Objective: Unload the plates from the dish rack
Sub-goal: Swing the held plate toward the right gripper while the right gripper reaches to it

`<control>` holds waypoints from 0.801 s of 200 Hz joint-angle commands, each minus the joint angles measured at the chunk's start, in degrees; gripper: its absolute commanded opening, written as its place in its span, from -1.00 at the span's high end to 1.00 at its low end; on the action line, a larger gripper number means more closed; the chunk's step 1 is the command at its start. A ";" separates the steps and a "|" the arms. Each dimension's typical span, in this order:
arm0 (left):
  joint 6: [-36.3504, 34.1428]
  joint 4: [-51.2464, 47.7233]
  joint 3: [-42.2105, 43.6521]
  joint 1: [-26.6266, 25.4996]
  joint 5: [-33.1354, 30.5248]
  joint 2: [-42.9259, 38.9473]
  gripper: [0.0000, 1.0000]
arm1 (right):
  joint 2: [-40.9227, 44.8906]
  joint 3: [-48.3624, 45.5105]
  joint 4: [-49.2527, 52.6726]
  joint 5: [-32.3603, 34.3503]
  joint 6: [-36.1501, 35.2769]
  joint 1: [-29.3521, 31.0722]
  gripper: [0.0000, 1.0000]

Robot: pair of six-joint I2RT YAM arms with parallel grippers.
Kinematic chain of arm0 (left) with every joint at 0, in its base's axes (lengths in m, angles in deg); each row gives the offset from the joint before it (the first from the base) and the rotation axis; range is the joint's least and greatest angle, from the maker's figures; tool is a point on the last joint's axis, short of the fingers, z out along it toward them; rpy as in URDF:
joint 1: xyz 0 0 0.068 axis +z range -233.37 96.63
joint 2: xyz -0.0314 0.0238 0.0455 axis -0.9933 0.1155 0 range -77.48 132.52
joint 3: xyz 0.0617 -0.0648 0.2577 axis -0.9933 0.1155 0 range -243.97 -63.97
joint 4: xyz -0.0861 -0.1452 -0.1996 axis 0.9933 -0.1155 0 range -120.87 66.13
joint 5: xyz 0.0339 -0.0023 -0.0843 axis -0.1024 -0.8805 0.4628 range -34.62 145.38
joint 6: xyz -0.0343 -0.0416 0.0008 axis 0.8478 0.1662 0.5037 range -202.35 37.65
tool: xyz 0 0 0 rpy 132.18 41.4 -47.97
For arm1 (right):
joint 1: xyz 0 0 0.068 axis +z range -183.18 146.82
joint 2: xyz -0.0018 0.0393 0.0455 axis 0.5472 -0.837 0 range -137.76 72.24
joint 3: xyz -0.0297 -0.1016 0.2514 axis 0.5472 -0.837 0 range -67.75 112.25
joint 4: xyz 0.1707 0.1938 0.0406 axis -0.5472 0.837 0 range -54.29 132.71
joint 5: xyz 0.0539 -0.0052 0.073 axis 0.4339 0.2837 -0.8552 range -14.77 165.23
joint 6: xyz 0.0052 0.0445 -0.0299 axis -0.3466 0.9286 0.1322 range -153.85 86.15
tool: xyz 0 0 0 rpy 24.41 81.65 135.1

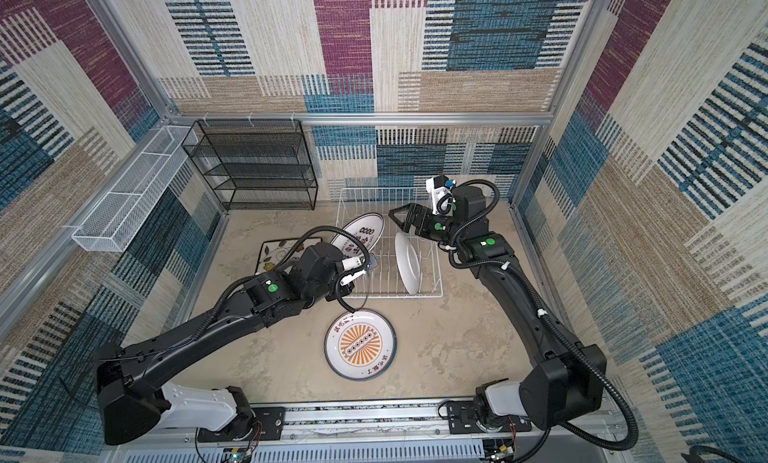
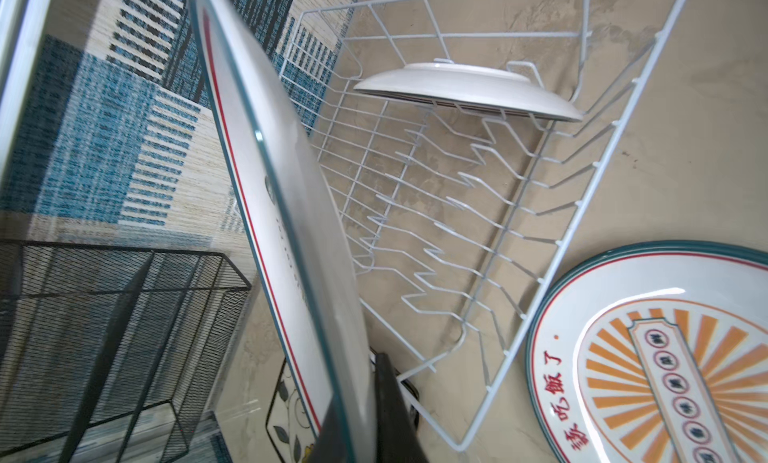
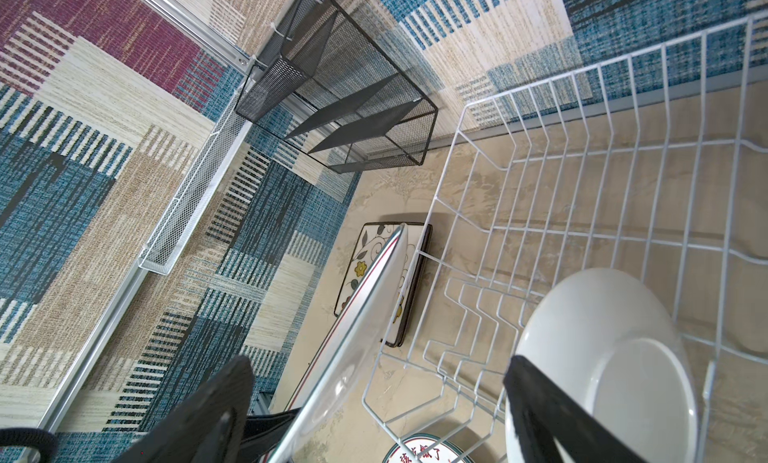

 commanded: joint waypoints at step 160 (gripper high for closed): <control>-28.79 28.74 8.01 -5.49 -16.48 5.00 1.00 | -6.01 1.95 4.04 -1.11 1.42 2.55 0.31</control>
